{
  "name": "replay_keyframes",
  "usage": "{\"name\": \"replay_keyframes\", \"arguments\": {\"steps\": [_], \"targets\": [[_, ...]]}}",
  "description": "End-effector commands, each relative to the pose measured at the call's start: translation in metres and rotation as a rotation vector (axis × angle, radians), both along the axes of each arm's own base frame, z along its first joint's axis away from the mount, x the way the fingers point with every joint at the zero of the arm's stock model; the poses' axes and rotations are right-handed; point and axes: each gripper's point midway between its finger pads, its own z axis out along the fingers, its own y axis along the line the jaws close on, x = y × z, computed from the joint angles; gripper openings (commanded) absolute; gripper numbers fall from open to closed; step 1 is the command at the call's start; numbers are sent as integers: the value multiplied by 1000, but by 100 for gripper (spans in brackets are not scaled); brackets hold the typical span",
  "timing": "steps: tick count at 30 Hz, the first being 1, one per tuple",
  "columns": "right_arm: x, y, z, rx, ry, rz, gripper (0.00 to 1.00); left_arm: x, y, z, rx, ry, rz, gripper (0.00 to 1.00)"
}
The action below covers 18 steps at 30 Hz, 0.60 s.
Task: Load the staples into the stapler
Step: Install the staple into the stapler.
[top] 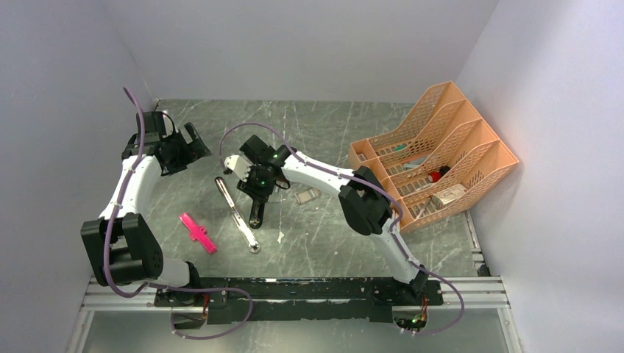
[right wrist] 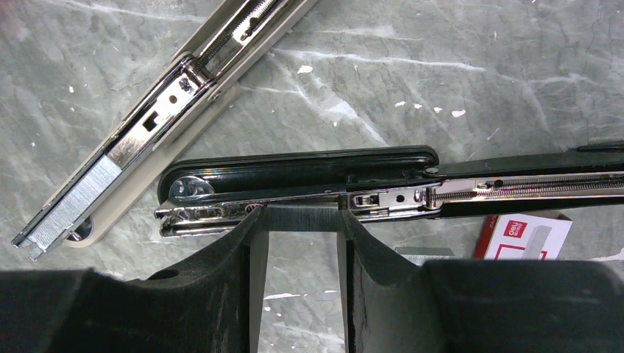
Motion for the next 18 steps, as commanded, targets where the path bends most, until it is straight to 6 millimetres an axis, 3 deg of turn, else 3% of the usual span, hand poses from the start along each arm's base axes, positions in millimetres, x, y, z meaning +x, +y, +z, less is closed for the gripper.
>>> {"name": "replay_keyframes", "arguments": {"steps": [1, 18], "targets": [[0, -3, -14, -44, 3, 6, 10, 2, 1, 7, -12, -16, -1, 98], [-4, -13, -24, -108, 9, 17, 12, 2, 1, 9, -12, -21, -2, 98]]}}
